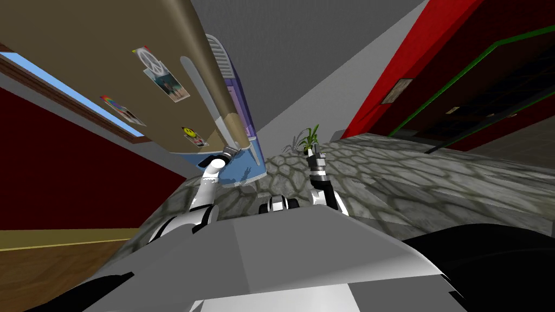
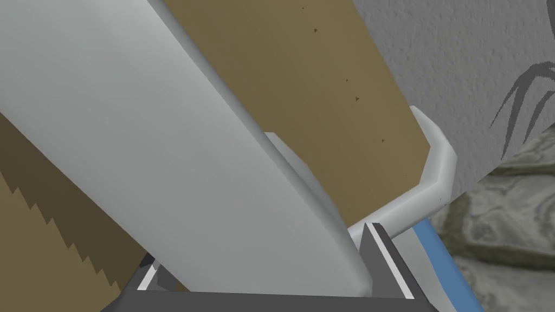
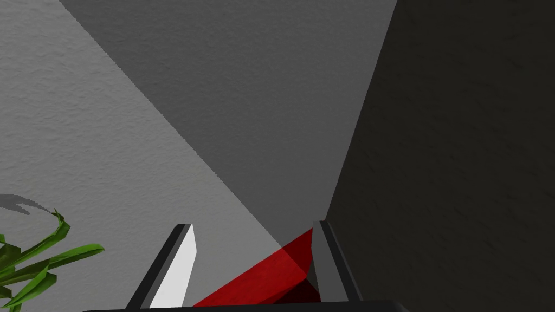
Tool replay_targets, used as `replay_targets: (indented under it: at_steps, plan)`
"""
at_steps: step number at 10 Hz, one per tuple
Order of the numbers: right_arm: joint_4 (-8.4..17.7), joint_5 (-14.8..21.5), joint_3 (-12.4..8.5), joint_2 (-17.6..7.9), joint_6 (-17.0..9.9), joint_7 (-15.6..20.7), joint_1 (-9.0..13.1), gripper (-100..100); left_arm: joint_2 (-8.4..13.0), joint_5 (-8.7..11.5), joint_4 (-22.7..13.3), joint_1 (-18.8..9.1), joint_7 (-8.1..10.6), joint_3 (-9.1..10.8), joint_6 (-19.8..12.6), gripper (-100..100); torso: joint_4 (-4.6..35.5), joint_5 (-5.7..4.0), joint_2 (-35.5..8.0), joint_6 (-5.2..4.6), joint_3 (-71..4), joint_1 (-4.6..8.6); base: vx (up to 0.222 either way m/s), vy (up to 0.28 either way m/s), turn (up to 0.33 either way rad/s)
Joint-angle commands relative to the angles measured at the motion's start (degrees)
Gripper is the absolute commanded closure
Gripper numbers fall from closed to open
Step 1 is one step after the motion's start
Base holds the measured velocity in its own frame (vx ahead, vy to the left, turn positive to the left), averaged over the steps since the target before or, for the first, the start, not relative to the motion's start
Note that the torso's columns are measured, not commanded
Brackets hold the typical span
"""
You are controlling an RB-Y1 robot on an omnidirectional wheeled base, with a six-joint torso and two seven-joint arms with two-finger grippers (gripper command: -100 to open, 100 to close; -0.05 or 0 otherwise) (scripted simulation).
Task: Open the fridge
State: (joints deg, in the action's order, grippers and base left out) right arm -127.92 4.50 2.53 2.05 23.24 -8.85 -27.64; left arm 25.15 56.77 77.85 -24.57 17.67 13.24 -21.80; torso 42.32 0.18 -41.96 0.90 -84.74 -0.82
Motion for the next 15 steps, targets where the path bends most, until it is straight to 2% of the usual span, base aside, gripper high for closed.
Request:
replay_targets:
  at_steps: [1, 2, 3, 4, 5, 6, 8, 9, 15]
  plan:
    - [0.0, 0.0, 0.0, 0.0, 0.0, 0.0, 0.0, 0, 2.6, -1.0, -5.1, -4.1, 0.56, 0.24, 3.4, 100, 0.2, -0.06, -0.3, -0.43, 0.1, -0.12, -0.362, 0.136, -0.374]
    - [0.0, 0.0, 0.0, 0.0, 0.0, 0.0, 0.0, 0, 2.6, -1.0, -7.5, -4.1, 0.56, 0.24, 3.4, 100, 0.2, -0.05, -0.8, -0.34, 0.4, 0.10, -0.228, 0.038, -0.058]
    - [0.0, 0.0, 0.0, 0.0, 0.0, 0.0, 0.0, 0, 4.5, -1.9, -9.0, -6.6, 1.12, -0.29, 6.2, 100, 0.1, -0.11, -0.4, -0.20, 0.3, 0.42, -0.291, 0.018, -0.316]
    - [0.0, 0.0, 0.0, 0.0, 0.0, 0.0, 0.0, 0, 4.5, -1.9, -11.9, -8.3, 1.12, -0.29, 6.3, 100, 0.3, -0.31, -0.5, -0.70, 0.3, 0.74, -0.342, 0.062, -0.288]
    - [0.0, 0.0, 0.0, 0.0, 0.0, 0.0, 0.0, 0, 4.5, -1.9, -13.9, -8.3, 1.12, -0.29, 6.3, 100, 0.3, -0.37, -0.8, -0.87, 0.5, 1.03, -0.217, 0.053, -0.102]
    - [0.0, 0.0, 0.0, 0.0, 0.0, 0.0, 0.0, 0, 4.2, -1.8, -12.9, -7.9, 0.98, -0.42, 6.3, 100, 0.2, -0.37, -0.5, -0.82, 0.3, 1.14, -0.081, 0.020, -0.003]
    - [0.0, 0.0, 0.0, 0.0, 0.0, 0.0, 0.0, 0, 3.6, -0.2, -10.8, -7.0, 0.50, -2.24, 5.0, 100, 0.1, -0.32, -0.3, -1.04, 0.2, 0.90, -0.186, 0.168, -0.061]
    - [0.0, 0.0, 0.0, 0.0, 0.0, 0.0, 0.0, 0, 3.6, -0.2, -10.8, -7.0, 0.50, -2.24, 5.0, 100, 0.0, -0.16, -0.7, -1.07, 0.4, 0.75, -0.192, 0.189, -0.060]
    - [0.0, 0.0, 0.0, 0.0, 0.0, 0.0, 0.0, 0, 2.5, 3.1, -6.0, -5.7, -0.76, -5.90, 2.7, 100, 0.1, -0.21, -0.4, -0.63, 0.2, 0.68, -0.199, 0.212, -0.052]
